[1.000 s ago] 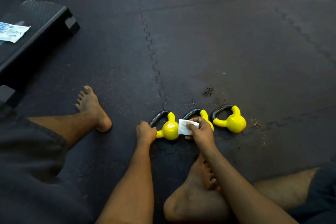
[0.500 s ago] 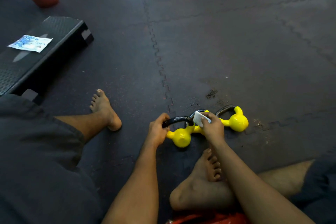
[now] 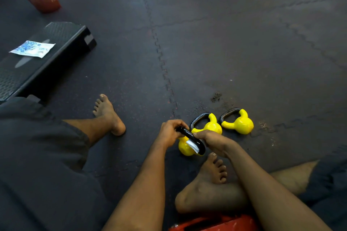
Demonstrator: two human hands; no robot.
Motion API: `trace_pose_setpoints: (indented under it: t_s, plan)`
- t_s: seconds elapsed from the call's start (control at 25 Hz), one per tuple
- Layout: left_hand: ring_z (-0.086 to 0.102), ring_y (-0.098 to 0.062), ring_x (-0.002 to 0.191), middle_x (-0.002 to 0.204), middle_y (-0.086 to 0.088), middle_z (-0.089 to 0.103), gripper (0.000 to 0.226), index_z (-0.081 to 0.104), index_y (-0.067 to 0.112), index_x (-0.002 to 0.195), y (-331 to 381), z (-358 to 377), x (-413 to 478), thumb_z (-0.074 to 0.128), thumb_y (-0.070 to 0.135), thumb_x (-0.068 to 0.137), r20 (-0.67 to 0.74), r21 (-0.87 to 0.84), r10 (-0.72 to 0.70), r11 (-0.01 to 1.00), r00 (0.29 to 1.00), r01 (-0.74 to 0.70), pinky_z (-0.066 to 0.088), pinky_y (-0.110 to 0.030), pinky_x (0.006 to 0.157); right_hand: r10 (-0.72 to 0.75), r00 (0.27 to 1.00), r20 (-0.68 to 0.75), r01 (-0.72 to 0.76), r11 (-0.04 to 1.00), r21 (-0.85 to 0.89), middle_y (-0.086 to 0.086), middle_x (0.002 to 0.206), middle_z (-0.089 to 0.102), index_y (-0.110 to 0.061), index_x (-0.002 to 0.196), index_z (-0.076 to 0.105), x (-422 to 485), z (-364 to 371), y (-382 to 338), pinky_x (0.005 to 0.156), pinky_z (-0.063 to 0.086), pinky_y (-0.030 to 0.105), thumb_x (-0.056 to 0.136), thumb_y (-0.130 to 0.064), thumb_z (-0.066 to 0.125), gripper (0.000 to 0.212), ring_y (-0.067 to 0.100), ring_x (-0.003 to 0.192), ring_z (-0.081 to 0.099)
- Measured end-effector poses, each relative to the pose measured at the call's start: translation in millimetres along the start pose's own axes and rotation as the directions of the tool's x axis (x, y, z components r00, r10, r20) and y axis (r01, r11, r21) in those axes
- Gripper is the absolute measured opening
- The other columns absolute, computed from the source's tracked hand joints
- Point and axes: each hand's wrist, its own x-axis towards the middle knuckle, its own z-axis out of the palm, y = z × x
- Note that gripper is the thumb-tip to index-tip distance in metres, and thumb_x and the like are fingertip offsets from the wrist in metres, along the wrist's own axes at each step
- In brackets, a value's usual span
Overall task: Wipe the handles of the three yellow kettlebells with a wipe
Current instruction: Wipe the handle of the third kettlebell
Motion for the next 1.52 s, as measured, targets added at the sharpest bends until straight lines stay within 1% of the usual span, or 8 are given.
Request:
trace_pose_setpoints:
  t_s: [0.16,0.28,0.56,0.76,0.96,1.2,1.36,1.52]
  plan:
    - [0.067,-0.013,0.089,0.089,-0.002,0.073,0.043,0.072,0.027,0.082,-1,0,2,0.075,-0.012,0.064,-0.008,-0.035,-0.002,0.999,1.0,0.001,0.055,-0.033,0.089,-0.179,0.973,-0.144,0.118,0.926,-0.358,0.009,0.065,0.05,-0.01,0.074,0.057,8,0,-5,0.062,0.033,0.032,0.099,-0.03,0.051,0.033,0.022,0.067,0.046]
    - [0.066,-0.012,0.098,0.099,0.0,0.073,0.037,0.073,0.022,0.097,1,-2,1,0.077,-0.002,0.07,0.02,-0.019,-0.021,1.0,1.0,0.021,0.051,-0.026,0.093,-0.312,0.864,-0.396,0.017,0.803,-0.596,0.007,0.074,0.064,-0.019,0.076,0.063,14,10,-1,0.072,0.042,0.035,0.096,-0.035,0.053,0.027,0.023,0.077,0.056]
    - [0.064,-0.011,0.108,0.11,0.003,0.071,0.039,0.072,0.028,0.099,5,-4,-6,0.077,-0.001,0.073,0.123,-0.124,-0.004,0.992,0.992,0.02,0.048,-0.025,0.098,-0.088,0.995,0.036,0.093,0.974,-0.208,0.018,0.083,0.064,0.005,0.094,0.067,12,-20,5,0.074,0.041,0.033,0.1,-0.036,0.047,0.046,0.02,0.079,0.054]
    - [0.065,-0.009,0.1,0.102,0.001,0.072,0.034,0.072,0.022,0.1,1,-6,-3,0.077,0.002,0.074,0.11,-0.092,-0.017,0.995,0.994,0.027,0.05,-0.024,0.093,-0.184,0.981,-0.054,0.168,0.959,-0.228,0.014,0.067,0.054,0.0,0.081,0.063,16,-7,6,0.063,0.035,0.033,0.1,-0.03,0.049,0.038,0.017,0.064,0.048]
    - [0.066,-0.012,0.098,0.098,0.003,0.073,0.031,0.072,0.019,0.104,5,7,-5,0.076,0.007,0.076,-0.054,-0.013,-0.013,1.0,0.998,0.013,0.049,-0.021,0.091,-0.412,0.792,-0.45,0.179,0.862,-0.474,-0.005,0.069,0.061,-0.017,0.084,0.07,14,8,7,0.058,0.037,0.025,0.094,-0.029,0.06,0.019,0.011,0.066,0.054]
    - [0.064,-0.008,0.094,0.099,0.002,0.073,0.031,0.073,0.018,0.106,11,10,-7,0.074,0.004,0.078,-0.055,-0.031,-0.01,0.999,0.998,0.008,0.046,-0.009,0.087,-0.682,0.542,-0.492,0.324,0.709,-0.626,-0.002,0.093,0.074,-0.017,0.103,0.073,8,25,26,0.077,0.052,0.035,0.088,-0.016,0.063,0.018,0.016,0.086,0.066]
    - [0.063,-0.007,0.1,0.105,0.003,0.072,0.033,0.072,0.022,0.11,13,8,-5,0.073,0.007,0.08,-0.044,0.005,-0.036,0.999,0.998,0.036,0.046,-0.02,0.094,-0.791,0.499,-0.354,0.315,0.546,-0.776,0.005,0.121,0.068,-0.012,0.122,0.065,7,31,37,0.094,0.051,0.04,0.086,-0.008,0.059,0.037,0.02,0.114,0.062]
    - [0.059,-0.002,0.1,0.109,0.003,0.071,0.034,0.071,0.019,0.114,16,10,-4,0.07,0.007,0.083,-0.033,0.011,-0.044,0.999,0.998,0.044,0.041,-0.014,0.092,-0.672,0.503,-0.544,0.241,0.713,-0.659,0.003,0.127,0.065,-0.014,0.128,0.062,-5,37,39,0.099,0.049,0.034,0.091,-0.011,0.058,0.037,0.019,0.119,0.059]
